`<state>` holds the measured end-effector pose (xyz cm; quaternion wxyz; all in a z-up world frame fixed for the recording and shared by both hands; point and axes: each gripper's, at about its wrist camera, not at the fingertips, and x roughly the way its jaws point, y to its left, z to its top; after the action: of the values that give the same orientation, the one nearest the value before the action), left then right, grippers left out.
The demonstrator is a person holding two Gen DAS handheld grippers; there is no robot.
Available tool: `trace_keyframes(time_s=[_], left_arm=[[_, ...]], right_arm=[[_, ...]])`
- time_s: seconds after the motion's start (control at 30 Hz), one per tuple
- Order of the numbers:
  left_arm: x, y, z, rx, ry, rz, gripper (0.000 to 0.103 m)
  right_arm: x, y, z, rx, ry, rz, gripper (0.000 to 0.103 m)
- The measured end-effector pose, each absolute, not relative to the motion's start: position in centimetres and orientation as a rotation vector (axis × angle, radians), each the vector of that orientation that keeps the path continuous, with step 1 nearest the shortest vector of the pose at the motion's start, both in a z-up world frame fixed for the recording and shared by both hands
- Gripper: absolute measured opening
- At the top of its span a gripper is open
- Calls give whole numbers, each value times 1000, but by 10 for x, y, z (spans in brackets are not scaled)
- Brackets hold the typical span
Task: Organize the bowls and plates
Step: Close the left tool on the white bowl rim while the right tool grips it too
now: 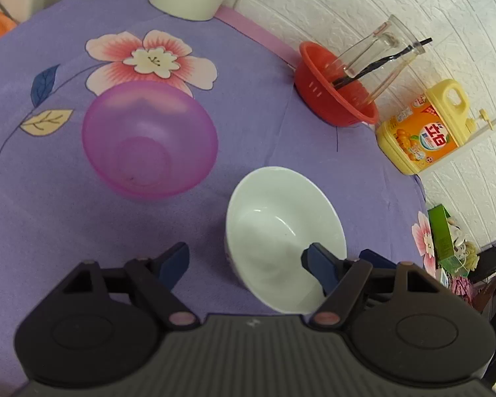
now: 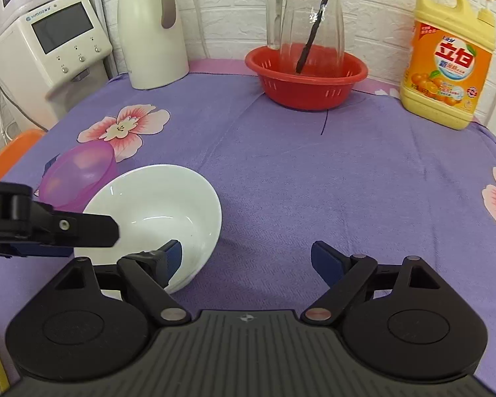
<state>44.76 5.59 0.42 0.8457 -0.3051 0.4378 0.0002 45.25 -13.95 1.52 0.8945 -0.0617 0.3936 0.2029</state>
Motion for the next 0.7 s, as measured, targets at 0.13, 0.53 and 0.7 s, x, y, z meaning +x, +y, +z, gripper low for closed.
trace_keyframes(time_s=[0.13,0.53,0.7], left_arm=[[456,52,2,-648,913,27,75],[466,47,-8,-630,922,37,61],[468,46,-10,-636,912,30,50]], right_arm=[[462,-131,10,-158,823,438,103],[471,-118,1,-167,822,495,103],[472,-114,2,-181,824,514,101]])
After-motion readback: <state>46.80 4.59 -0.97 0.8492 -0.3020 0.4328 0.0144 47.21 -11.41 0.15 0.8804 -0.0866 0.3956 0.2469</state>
